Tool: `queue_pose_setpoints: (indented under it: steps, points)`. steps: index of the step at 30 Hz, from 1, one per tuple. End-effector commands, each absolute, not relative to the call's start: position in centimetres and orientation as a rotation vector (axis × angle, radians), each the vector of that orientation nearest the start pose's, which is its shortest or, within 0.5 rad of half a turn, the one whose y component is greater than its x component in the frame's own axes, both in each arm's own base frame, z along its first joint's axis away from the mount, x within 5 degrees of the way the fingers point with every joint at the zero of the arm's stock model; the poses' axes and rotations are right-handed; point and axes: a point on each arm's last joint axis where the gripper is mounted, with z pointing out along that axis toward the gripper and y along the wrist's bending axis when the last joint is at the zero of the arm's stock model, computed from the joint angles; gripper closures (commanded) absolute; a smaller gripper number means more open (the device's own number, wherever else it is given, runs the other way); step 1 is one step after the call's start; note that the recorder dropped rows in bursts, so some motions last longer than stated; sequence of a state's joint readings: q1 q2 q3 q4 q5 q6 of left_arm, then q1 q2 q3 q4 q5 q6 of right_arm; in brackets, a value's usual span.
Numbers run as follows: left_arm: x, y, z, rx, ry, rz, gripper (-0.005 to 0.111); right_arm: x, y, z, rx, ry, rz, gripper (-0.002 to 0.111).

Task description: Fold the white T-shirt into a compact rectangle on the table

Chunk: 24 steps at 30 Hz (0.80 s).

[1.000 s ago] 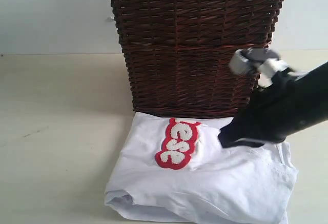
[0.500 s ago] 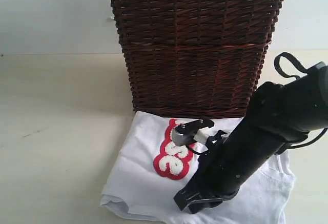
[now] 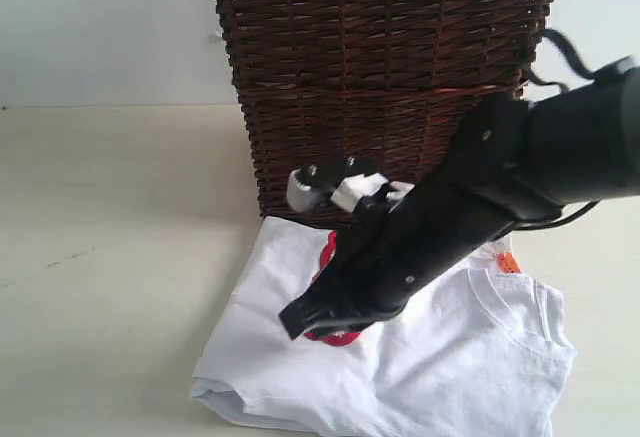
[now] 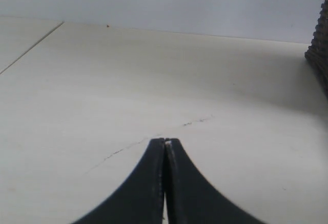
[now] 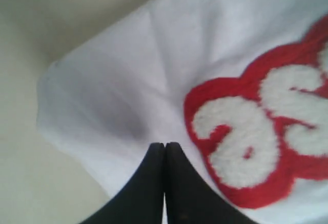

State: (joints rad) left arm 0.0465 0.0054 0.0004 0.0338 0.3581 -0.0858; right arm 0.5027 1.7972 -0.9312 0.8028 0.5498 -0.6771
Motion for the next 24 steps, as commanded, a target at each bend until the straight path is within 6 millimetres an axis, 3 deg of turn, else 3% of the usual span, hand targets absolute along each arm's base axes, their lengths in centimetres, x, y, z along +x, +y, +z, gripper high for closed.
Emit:
queue_pose_setpoints:
  steps: [1,4,7,11,14,16,18,21,24]
  points:
    - [5.3,0.4,18.1,-0.099,1.833,0.008,0.107,25.9,20.6,11.3,-0.866,2.782,0.631,0.108]
    - [5.3,0.4,18.1,-0.099,1.833,0.008,0.107,25.7,20.7,9.3,-0.861,2.851,0.603,0.108]
    - [5.3,0.4,18.1,-0.099,1.833,0.008,0.107,25.7,20.5,9.0,-0.909,2.866,0.577,0.108]
    - [5.3,0.4,18.1,-0.099,1.833,0.008,0.107,26.0,20.9,11.2,-0.967,2.839,0.601,0.108]
    - [5.3,0.4,18.1,-0.099,1.833,0.008,0.107,26.5,21.0,14.0,-0.984,2.756,0.563,0.108]
    - [5.3,0.4,18.1,-0.099,1.833,0.008,0.107,27.2,20.4,15.9,-0.885,2.696,0.469,0.108]
    - [5.3,0.4,18.1,-0.099,1.833,0.008,0.107,28.0,19.2,17.2,-0.663,2.701,0.365,0.108]
    - [5.3,0.4,18.1,-0.099,1.833,0.008,0.107,29.0,16.5,17.1,-0.426,2.782,0.169,0.108]
    - [5.3,0.4,18.1,-0.099,1.833,0.008,0.107,29.6,13.5,16.5,-0.339,2.863,-0.056,0.106]
